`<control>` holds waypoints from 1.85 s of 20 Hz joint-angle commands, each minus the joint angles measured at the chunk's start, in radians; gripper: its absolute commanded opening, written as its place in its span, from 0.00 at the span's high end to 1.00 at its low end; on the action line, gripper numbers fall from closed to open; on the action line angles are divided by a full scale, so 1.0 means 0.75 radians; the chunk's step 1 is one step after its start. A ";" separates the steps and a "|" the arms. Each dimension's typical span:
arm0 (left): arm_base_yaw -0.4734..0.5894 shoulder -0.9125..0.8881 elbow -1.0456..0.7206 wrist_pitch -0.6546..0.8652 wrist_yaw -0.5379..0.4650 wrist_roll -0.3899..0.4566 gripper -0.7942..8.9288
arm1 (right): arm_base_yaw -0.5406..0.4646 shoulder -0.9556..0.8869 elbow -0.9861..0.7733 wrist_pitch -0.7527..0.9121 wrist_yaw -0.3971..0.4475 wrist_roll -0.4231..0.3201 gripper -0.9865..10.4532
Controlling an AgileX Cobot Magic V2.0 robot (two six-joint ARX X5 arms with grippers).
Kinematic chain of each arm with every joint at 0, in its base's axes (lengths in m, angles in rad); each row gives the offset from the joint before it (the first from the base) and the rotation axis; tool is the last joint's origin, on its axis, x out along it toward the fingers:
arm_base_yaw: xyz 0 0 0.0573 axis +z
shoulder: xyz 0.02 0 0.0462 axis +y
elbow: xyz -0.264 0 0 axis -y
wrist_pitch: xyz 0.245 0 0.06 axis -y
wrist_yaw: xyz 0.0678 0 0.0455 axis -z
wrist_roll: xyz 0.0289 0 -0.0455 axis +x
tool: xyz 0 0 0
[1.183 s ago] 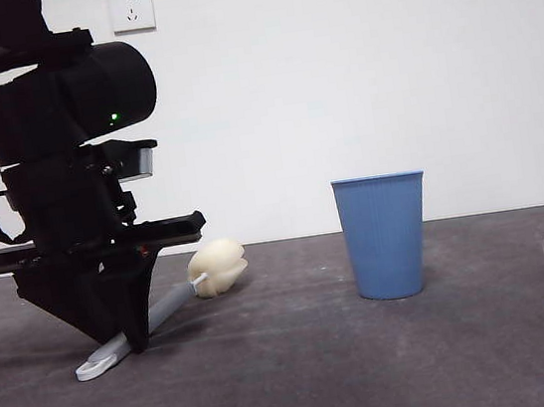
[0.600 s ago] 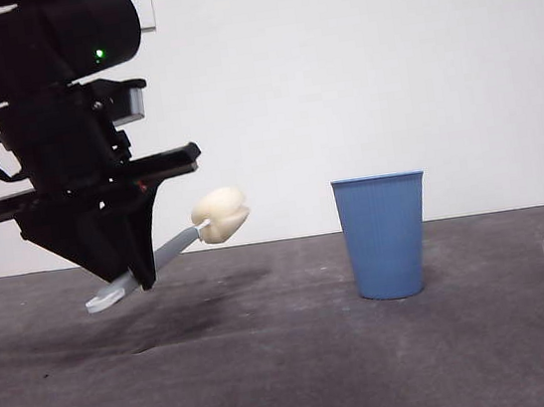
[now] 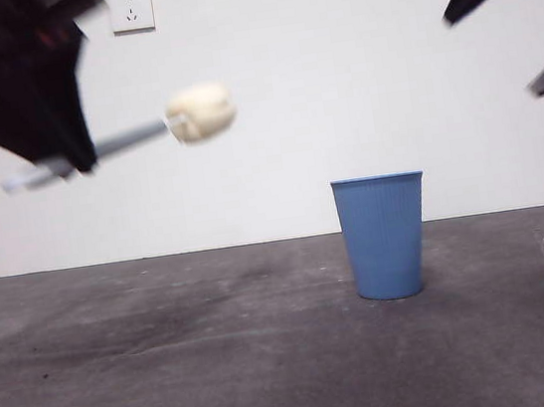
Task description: Pick up the cup brush,pick up the cup,insert the brush into the cup,clean the cup,put the cup brush back,put the cup back to the fixed position on the table
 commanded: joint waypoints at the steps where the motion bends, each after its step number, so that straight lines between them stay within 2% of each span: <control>1: -0.005 -0.101 0.001 -0.122 -0.001 0.054 0.93 | 0.026 0.049 -0.124 0.224 0.046 0.053 0.34; 6: -0.005 -0.241 0.001 -0.350 -0.003 0.110 0.93 | 0.084 0.292 -0.288 0.671 0.117 0.046 0.37; 13: -0.005 -0.259 0.001 -0.352 -0.003 0.116 0.93 | 0.159 0.688 -0.289 1.032 0.250 -0.060 0.37; 19: -0.005 -0.259 0.001 -0.356 -0.003 0.114 0.93 | 0.173 0.892 -0.289 1.357 0.285 -0.102 0.36; 27: -0.005 -0.259 0.001 -0.337 -0.003 0.105 0.93 | 0.180 1.085 -0.281 1.651 0.284 -0.104 0.36; 37: -0.005 -0.259 0.001 -0.336 -0.003 0.104 0.93 | 0.198 1.243 -0.159 1.719 0.280 -0.083 0.36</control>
